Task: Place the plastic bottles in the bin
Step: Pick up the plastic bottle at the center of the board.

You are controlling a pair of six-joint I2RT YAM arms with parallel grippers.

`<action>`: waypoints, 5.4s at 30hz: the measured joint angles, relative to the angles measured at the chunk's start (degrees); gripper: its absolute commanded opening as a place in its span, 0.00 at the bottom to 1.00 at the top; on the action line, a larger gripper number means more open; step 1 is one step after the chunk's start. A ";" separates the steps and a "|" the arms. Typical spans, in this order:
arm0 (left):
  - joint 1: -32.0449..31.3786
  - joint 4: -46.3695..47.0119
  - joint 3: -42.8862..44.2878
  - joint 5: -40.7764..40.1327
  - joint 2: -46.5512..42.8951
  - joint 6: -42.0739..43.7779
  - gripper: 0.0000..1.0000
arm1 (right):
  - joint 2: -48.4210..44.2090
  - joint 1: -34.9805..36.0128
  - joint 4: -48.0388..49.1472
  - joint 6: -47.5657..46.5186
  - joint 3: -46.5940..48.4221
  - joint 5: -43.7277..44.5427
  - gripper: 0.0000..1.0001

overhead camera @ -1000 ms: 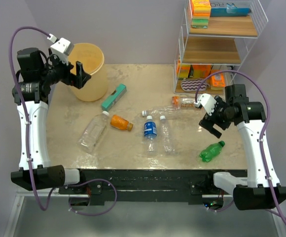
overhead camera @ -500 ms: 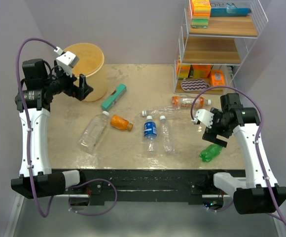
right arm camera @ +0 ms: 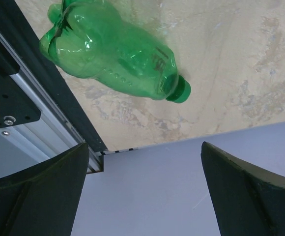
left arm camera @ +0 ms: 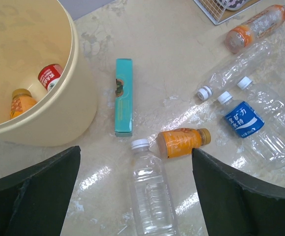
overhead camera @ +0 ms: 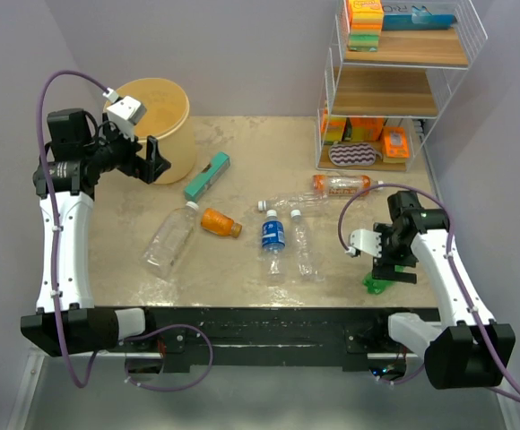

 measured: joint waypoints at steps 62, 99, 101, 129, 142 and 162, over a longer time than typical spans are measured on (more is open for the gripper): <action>0.00 0.72 -3.48 -4.09 1.86 0.90 0.99 | 12.76 9.88 25.79 2.51 -14.12 -4.28 0.94; 0.00 2.58 -7.30 -4.07 0.98 1.99 0.99 | 15.50 9.92 24.79 9.97 -1.86 -5.84 0.31; 0.00 2.62 -7.54 -3.93 0.79 1.99 0.99 | 15.47 9.92 24.13 10.40 0.28 -6.01 0.30; 0.00 2.95 -7.74 10.21 -0.31 -0.26 0.99 | 20.06 9.92 13.73 33.79 38.18 -31.58 0.23; -2.19 7.93 -7.82 16.65 -0.37 -7.10 0.99 | 23.02 9.92 15.91 46.75 46.42 -46.01 0.23; -13.64 26.18 -13.75 16.46 -2.43 -26.67 0.99 | 23.02 9.94 35.93 68.19 45.44 -62.90 0.22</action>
